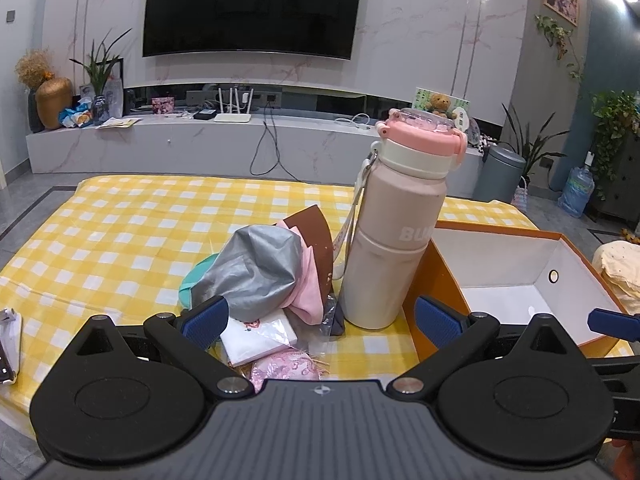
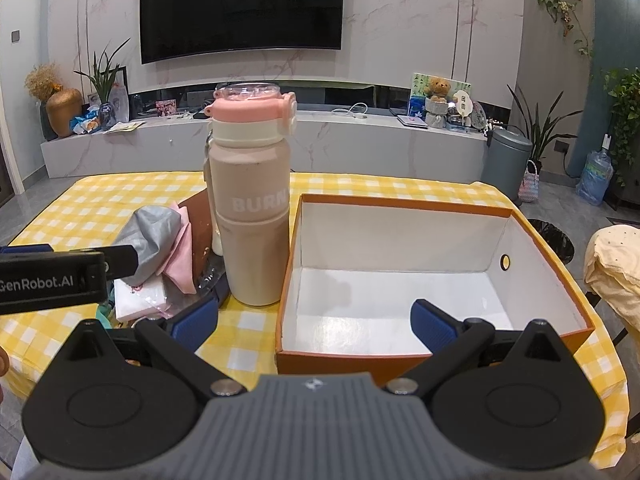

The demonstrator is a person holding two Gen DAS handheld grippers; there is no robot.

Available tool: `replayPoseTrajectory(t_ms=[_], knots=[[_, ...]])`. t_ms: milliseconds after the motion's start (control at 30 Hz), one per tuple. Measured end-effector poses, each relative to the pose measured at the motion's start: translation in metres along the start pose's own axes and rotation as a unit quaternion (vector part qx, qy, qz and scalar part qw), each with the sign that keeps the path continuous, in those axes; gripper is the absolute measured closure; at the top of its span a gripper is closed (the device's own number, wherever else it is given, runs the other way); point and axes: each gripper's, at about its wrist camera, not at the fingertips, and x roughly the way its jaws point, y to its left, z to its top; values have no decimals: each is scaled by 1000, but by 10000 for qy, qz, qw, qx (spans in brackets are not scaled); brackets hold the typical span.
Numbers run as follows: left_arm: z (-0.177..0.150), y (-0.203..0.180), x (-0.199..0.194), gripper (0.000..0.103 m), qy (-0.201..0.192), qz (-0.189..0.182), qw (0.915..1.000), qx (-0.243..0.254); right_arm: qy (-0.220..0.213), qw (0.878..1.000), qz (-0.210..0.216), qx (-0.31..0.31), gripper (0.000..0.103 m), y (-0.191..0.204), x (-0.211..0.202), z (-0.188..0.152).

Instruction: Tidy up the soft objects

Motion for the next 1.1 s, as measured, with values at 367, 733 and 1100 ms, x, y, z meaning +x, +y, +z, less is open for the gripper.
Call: replayPoseTrajectory(t_ms=[367, 733, 1100], knots=[[4, 16, 13, 12, 156, -249, 9995, 84, -109, 9979, 529, -356, 17, 12, 15, 8], [13, 45, 50, 46, 355, -388, 9985, 123, 8, 9841, 1304, -1203, 58, 52, 55, 16], [19, 41, 101, 40, 314, -177, 9983, 467, 372, 9793, 1407, -1406, 58, 83, 98, 22]])
